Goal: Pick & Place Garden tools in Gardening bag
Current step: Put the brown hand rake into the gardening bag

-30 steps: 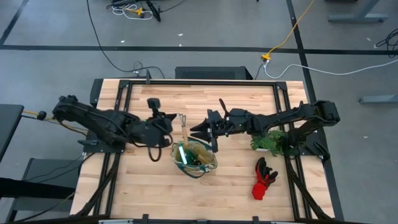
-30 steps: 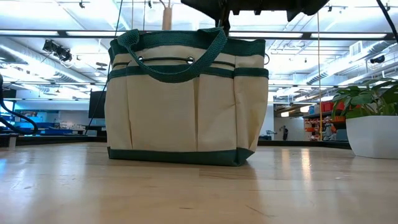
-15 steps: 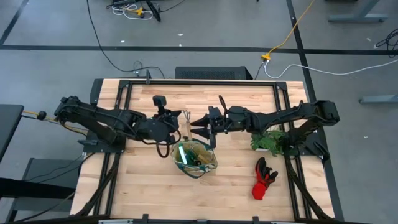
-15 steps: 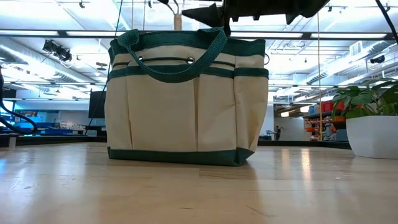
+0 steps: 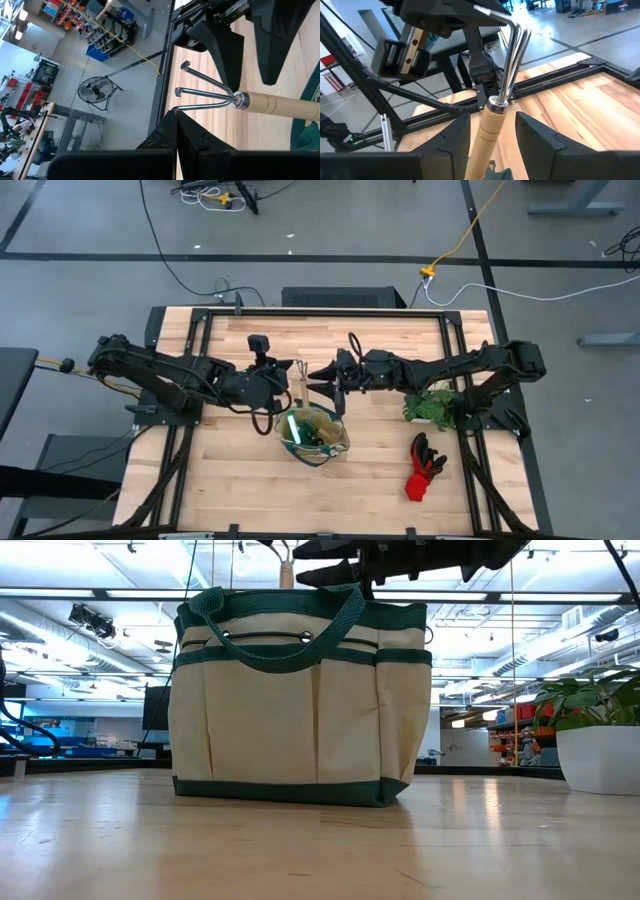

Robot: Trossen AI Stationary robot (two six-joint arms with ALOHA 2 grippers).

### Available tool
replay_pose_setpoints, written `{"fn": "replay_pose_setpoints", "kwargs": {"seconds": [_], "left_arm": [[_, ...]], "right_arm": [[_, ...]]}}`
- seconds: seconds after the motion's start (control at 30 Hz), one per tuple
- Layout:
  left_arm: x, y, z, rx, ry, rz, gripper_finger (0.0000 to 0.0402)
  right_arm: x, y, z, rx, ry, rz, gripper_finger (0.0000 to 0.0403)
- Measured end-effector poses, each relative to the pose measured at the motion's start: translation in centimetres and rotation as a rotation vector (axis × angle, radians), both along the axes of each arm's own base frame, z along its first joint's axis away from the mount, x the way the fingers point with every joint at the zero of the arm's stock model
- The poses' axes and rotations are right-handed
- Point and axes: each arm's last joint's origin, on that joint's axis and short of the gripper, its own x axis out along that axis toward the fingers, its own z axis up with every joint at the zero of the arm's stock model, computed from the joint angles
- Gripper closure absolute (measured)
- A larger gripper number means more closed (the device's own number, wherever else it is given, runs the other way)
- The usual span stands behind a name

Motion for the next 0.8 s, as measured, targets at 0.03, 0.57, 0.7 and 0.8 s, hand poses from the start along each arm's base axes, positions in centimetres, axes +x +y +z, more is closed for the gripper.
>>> {"fn": "replay_pose_setpoints", "kwargs": {"seconds": [0.03, 0.57, 0.7, 0.8], "left_arm": [[0.01, 0.0, 0.01, 0.0, -0.001, 0.0, 0.0401], [0.22, -0.1, 0.2, -0.022, -0.028, -0.019, 0.0401], [0.3, -0.14, 0.31, -0.026, -0.043, -0.02, 0.0401], [0.41, -0.17, 0.43, -0.028, -0.053, -0.03, 0.0401]], "right_arm": [[0.0, -0.01, 0.03, 0.0, -0.003, -0.001, 0.0245], [0.04, -0.05, 0.31, 0.015, -0.033, -0.011, 0.0245], [0.04, -0.05, 0.33, 0.023, -0.034, -0.012, 0.0245], [0.04, -0.05, 0.34, 0.034, -0.035, -0.013, 0.0245]]}}
